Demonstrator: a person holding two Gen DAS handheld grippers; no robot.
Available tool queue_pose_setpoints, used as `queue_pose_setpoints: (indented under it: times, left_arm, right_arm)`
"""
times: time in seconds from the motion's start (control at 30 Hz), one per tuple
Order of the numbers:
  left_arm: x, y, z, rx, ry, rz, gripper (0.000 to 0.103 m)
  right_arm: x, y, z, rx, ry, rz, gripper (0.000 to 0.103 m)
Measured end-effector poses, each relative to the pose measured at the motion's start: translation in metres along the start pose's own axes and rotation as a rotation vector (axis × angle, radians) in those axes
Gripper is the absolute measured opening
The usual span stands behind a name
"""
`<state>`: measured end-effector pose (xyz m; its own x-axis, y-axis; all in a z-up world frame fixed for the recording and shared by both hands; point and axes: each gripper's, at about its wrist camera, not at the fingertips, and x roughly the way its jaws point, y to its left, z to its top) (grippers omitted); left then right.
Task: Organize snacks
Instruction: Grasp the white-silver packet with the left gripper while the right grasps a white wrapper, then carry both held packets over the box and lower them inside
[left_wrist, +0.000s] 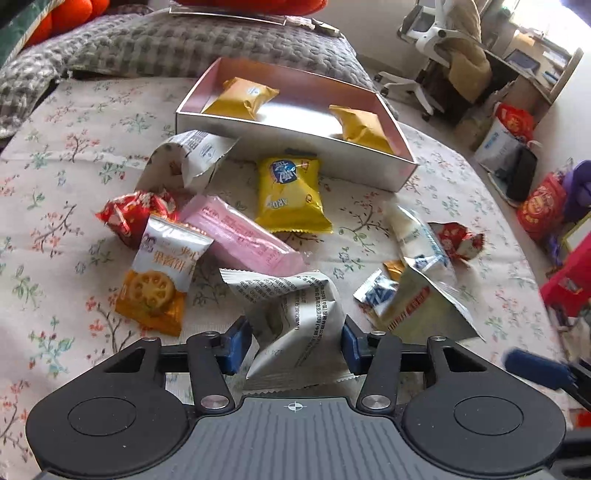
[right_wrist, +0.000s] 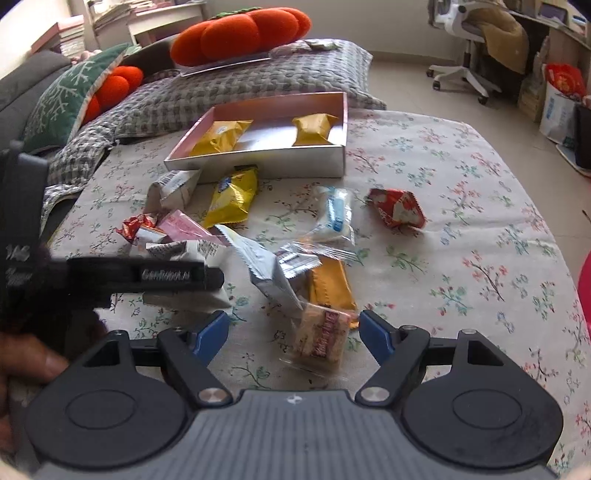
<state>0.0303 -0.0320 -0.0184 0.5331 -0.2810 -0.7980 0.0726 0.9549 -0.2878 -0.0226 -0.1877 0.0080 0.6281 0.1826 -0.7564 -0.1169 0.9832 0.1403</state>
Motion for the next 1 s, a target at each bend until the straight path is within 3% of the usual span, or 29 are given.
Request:
queue_pose_setpoints:
  times: [0.23,0.37,0.47,0.53,0.63,0.7,1.0]
  left_arm:
    - [-0.024,0.006,0.000,0.026,-0.011,0.005,0.048]
    - [-0.035,0.006,0.002,0.054,-0.051,0.021,0.048]
    - [-0.038,0.008,0.005,0.062,-0.064,0.037,0.048]
    - [-0.038,0.011,0.006,0.057,-0.057,0.041,0.048]
    - [-0.042,0.012,0.008,0.062,-0.066,0.039,0.048]
    - [-0.045,0.011,0.009,0.077,-0.075,0.040,0.048]
    - [-0.051,0.010,0.020,0.098,-0.100,0.037,0.048]
  right_arm:
    - [0.003,0.020,0.010,-0.173,-0.048,-0.022,0.072]
    - [0.010,0.021,0.026,-0.190,-0.062,-0.002,0.066]
    - [0.023,0.022,0.034,-0.189,-0.035,0.030,0.053]
    - [0.035,0.021,0.034,-0.168,0.021,0.047,0.018]
    - [0.029,0.023,0.030,-0.186,0.009,0.020,0.016]
    - [0.017,0.020,0.032,-0.149,-0.018,0.059,0.016]
    - [0.008,-0.001,0.050,-0.023,-0.043,0.042,0.017]
